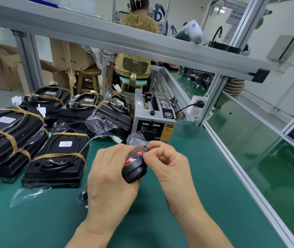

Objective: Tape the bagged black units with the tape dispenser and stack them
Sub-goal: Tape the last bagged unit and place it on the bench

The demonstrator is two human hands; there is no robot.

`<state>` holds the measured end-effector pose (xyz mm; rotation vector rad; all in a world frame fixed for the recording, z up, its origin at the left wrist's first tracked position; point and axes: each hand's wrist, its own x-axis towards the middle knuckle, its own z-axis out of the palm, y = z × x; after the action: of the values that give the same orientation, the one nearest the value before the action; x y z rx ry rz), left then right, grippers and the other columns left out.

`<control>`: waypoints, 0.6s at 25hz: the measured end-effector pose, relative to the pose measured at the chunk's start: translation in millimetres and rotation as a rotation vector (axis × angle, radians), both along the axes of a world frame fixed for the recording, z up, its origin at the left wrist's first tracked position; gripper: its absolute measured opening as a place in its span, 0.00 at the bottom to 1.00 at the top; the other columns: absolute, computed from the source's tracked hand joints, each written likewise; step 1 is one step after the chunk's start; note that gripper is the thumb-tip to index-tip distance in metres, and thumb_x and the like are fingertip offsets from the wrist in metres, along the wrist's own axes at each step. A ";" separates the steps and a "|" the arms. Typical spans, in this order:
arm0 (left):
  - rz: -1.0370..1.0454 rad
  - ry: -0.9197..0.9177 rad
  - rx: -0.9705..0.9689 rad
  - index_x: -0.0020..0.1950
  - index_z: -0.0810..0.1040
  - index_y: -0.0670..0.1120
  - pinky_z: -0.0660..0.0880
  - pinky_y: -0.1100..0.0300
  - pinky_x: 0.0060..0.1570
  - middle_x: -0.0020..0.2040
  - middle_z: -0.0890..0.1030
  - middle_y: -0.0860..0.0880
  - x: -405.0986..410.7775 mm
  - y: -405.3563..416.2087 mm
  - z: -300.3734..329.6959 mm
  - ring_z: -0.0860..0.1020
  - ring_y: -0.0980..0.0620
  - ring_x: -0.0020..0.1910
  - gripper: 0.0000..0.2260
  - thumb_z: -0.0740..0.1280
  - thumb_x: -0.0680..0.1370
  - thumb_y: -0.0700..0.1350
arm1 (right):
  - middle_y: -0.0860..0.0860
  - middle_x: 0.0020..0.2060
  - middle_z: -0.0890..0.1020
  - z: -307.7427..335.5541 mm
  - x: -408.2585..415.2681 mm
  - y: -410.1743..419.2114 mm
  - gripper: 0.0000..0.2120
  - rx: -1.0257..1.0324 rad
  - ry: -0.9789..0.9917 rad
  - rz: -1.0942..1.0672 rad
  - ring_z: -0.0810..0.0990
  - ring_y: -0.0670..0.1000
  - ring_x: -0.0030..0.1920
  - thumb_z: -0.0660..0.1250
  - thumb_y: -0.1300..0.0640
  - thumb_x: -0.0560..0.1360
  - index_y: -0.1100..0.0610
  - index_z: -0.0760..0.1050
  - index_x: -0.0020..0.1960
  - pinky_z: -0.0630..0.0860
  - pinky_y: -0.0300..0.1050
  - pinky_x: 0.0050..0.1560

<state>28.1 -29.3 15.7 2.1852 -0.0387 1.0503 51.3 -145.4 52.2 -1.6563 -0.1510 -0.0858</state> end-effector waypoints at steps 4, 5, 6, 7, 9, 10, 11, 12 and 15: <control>0.000 -0.006 -0.003 0.53 0.81 0.40 0.72 0.57 0.50 0.49 0.81 0.47 -1.2 -0.7 0.6 0.76 0.45 0.47 0.23 0.80 0.59 0.33 | 0.50 0.53 0.80 -7.0 1.0 2.4 0.11 0.275 0.109 -0.020 0.81 0.44 0.54 0.66 0.68 0.73 0.55 0.76 0.51 0.76 0.41 0.57; 0.004 -0.008 -0.007 0.53 0.81 0.40 0.72 0.56 0.50 0.49 0.81 0.47 -1.9 -0.4 0.7 0.76 0.45 0.47 0.23 0.80 0.59 0.34 | 0.51 0.53 0.80 -7.2 2.1 3.2 0.10 0.338 0.138 -0.013 0.80 0.45 0.54 0.65 0.68 0.74 0.56 0.75 0.53 0.75 0.44 0.60; 0.006 -0.009 -0.011 0.53 0.81 0.40 0.72 0.56 0.50 0.49 0.81 0.47 -2.4 -0.3 1.1 0.76 0.45 0.47 0.23 0.80 0.59 0.34 | 0.51 0.51 0.79 -7.2 2.6 4.7 0.09 0.360 0.149 0.002 0.79 0.46 0.54 0.65 0.67 0.75 0.56 0.75 0.53 0.74 0.46 0.62; 0.008 -0.009 -0.014 0.53 0.81 0.40 0.72 0.56 0.50 0.50 0.81 0.47 -2.6 -0.3 1.4 0.76 0.45 0.48 0.23 0.80 0.59 0.34 | 0.50 0.51 0.79 -7.4 2.0 6.9 0.09 0.348 0.149 0.020 0.78 0.47 0.54 0.66 0.66 0.75 0.56 0.75 0.54 0.74 0.45 0.62; 0.010 -0.005 -0.025 0.53 0.81 0.40 0.72 0.57 0.50 0.50 0.81 0.46 -3.1 -0.3 1.7 0.77 0.44 0.48 0.23 0.79 0.59 0.34 | 0.48 0.52 0.80 -9.7 -1.9 12.1 0.12 0.289 0.131 0.046 0.78 0.46 0.56 0.68 0.64 0.74 0.54 0.75 0.55 0.74 0.40 0.59; 0.007 -0.002 -0.037 0.53 0.81 0.40 0.72 0.58 0.51 0.50 0.80 0.47 -3.6 0.2 1.6 0.77 0.44 0.48 0.23 0.79 0.59 0.33 | 0.46 0.52 0.81 -11.6 -4.9 13.4 0.14 0.260 0.109 0.067 0.78 0.43 0.56 0.71 0.63 0.73 0.52 0.75 0.56 0.74 0.37 0.57; 0.003 0.001 -0.055 0.53 0.81 0.40 0.71 0.61 0.52 0.50 0.80 0.48 -4.4 1.4 1.0 0.77 0.45 0.48 0.24 0.79 0.58 0.32 | 0.44 0.52 0.81 -13.0 -7.5 13.3 0.17 0.224 0.083 0.102 0.78 0.40 0.55 0.73 0.61 0.70 0.50 0.75 0.56 0.73 0.33 0.55; -0.003 0.005 -0.073 0.53 0.81 0.40 0.70 0.64 0.52 0.50 0.79 0.49 -5.0 3.1 0.3 0.76 0.46 0.49 0.25 0.79 0.58 0.31 | 0.40 0.51 0.81 -13.0 -9.0 12.3 0.21 0.183 0.066 0.137 0.78 0.37 0.55 0.74 0.59 0.67 0.48 0.75 0.57 0.72 0.31 0.53; -0.038 -0.002 -0.083 0.53 0.82 0.42 0.69 0.68 0.55 0.51 0.79 0.51 -7.2 6.4 -2.1 0.76 0.48 0.50 0.25 0.80 0.58 0.32 | 0.38 0.52 0.80 -10.2 0.2 5.2 0.27 0.142 0.120 0.167 0.77 0.35 0.54 0.75 0.55 0.59 0.46 0.74 0.58 0.72 0.29 0.51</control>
<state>21.0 -22.9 13.6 2.1010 -0.0365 1.0156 51.5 -140.2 42.1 -1.4966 -0.1871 0.1268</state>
